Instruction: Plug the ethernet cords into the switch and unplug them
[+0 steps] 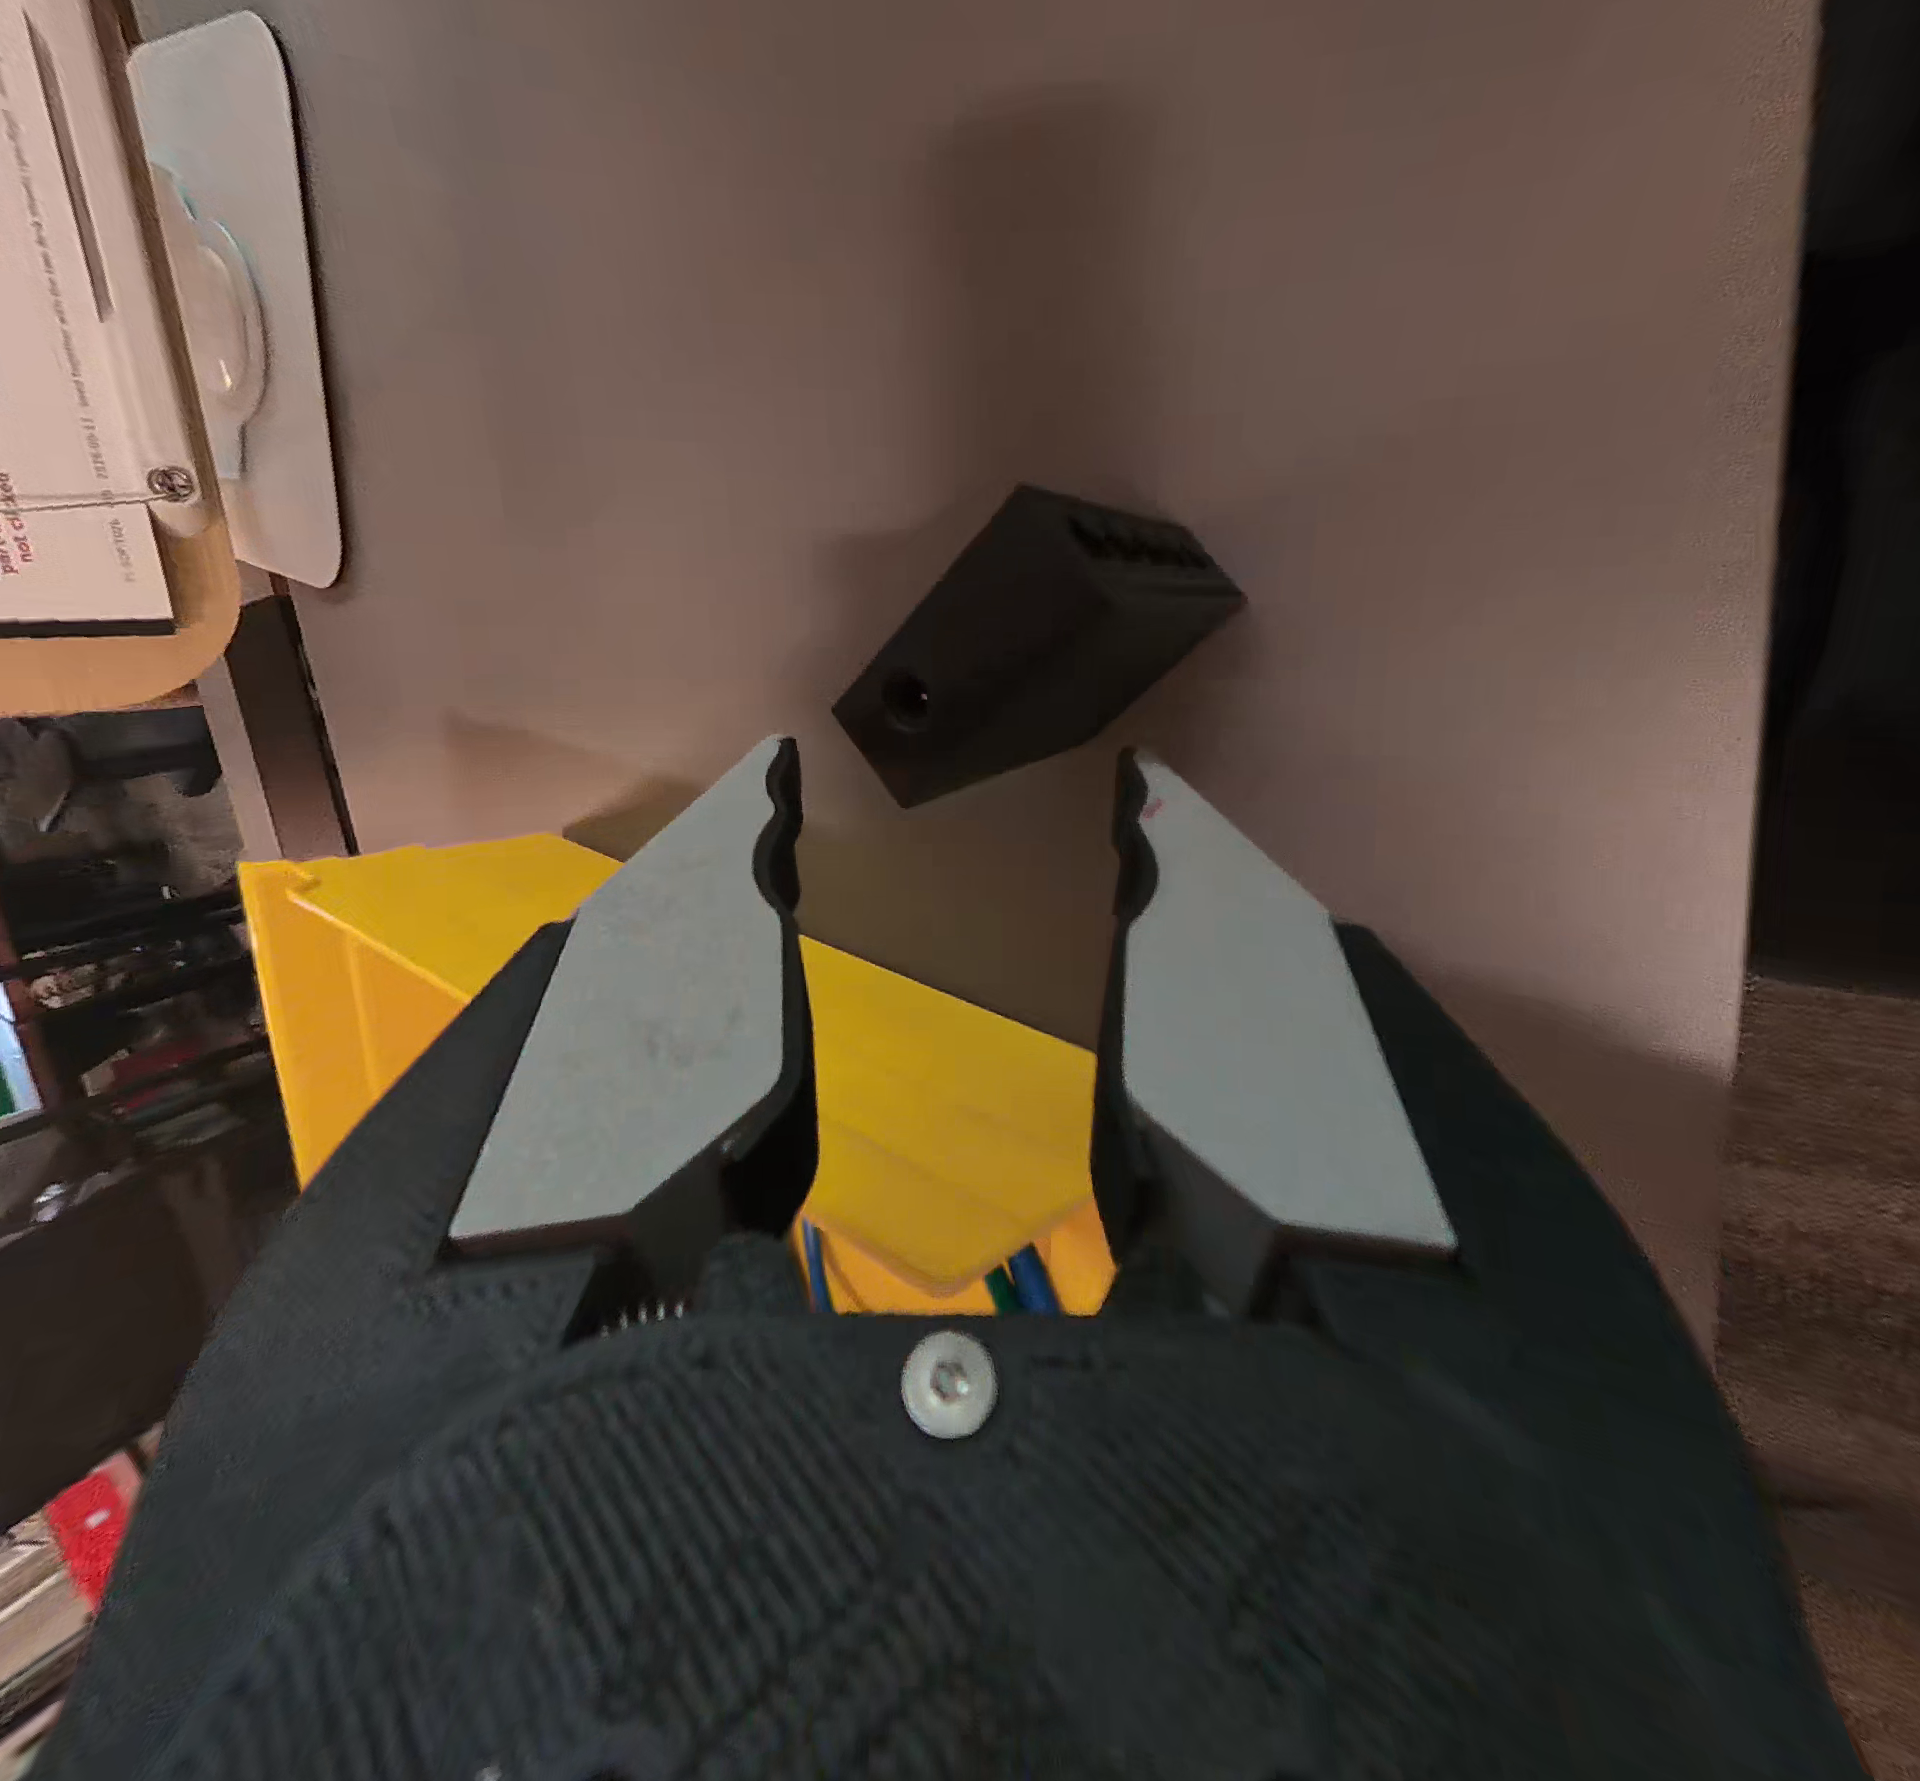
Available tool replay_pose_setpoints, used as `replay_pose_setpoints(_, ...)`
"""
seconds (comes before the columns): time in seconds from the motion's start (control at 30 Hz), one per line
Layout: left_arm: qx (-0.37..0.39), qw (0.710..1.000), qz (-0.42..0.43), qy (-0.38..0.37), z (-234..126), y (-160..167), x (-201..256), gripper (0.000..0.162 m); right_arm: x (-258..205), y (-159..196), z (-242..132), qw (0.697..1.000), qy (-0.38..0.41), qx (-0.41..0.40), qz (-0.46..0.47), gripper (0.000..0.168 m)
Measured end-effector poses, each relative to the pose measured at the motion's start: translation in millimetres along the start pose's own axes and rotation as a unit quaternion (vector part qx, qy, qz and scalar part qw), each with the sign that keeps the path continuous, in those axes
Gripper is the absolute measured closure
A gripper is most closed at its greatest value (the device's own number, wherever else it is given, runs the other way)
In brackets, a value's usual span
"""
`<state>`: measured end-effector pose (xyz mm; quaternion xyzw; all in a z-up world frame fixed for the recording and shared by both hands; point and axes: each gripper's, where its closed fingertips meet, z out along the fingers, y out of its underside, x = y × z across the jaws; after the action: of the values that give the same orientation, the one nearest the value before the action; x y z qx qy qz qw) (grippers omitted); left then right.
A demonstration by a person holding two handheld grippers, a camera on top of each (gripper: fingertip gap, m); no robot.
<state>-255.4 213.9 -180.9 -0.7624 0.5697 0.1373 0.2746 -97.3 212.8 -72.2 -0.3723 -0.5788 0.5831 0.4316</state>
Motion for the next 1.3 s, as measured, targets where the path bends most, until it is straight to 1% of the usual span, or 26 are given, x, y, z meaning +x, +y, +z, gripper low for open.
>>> replay_pose_setpoints(0.17,0.006,1.0,0.021,0.003,4.2,-4.3,-1.6,0.103,-1.0,3.7,0.2,1.0,-0.008,-0.004,0.002,0.158)
replay_pose_setpoints(0.3,0.002,0.999,0.033,0.006,8.2,-10.2,0.4,0.108,-0.7,2.5,0.5,1.0,-0.011,-0.003,0.001,0.158)
replay_pose_setpoints(0.33,-0.002,0.999,0.033,0.01,10.3,-10.2,1.9,0.113,-0.6,2.0,0.6,1.0,-0.011,-0.002,0.001,0.158)
replay_pose_setpoints(0.37,-0.002,1.0,0.029,0.01,12.1,-11.6,2.1,0.113,-0.7,1.6,0.6,1.0,-0.011,-0.002,0.001,0.158)
replay_pose_setpoints(0.5,0.024,1.0,0.009,0.009,15.8,-28.7,3.8,0.116,-1.5,2.0,1.2,1.0,-0.012,-0.004,0.0,0.158)
replay_pose_setpoints(0.6,0.028,0.999,0.018,0.0,18.3,-41.5,6.8,0.116,-2.1,4.2,1.6,1.0,-0.012,-0.009,-0.001,0.158)
replay_pose_setpoints(0.7,0.024,0.999,0.017,-0.026,19.0,-48.1,7.8,0.115,-1.7,6.3,1.1,1.0,-0.009,-0.015,-0.005,0.158)
replay_pose_setpoints(0.77,0.028,0.998,-0.006,-0.057,15.5,-50.4,3.6,0.116,-1.1,7.6,0.1,1.0,-0.008,-0.017,-0.006,0.158)
replay_pose_setpoints(0.87,0.08,0.991,-0.046,-0.094,-0.2,-59.2,1.4,0.108,0.6,11.2,-0.2,1.0,-0.007,-0.021,-0.005,0.158)
replay_pose_setpoints(0.97,0.087,0.986,-0.042,-0.133,-11.6,-50.6,3.9,0.105,1.8,13.5,0.6,1.0,-0.008,-0.022,-0.002,0.158)
replay_pose_setpoints(1.1,0.105,0.982,-0.043,-0.148,-19.7,-49.5,11.5,0.106,2.4,14.8,2.9,1.0,-0.011,-0.023,0.003,0.158)
replay_pose_setpoints(1.23,0.121,0.976,0.013,-0.18,-24.4,-60.8,22.6,0.113,1.6,16.2,4.9,1.0,-0.012,-0.026,0.002,0.158)
replay_pose_setpoints(1.3,0.102,0.981,0.035,-0.163,-15.2,-60.0,34.6,0.112,1.2,15.8,4.9,1.0,-0.012,-0.025,0.003,0.158)
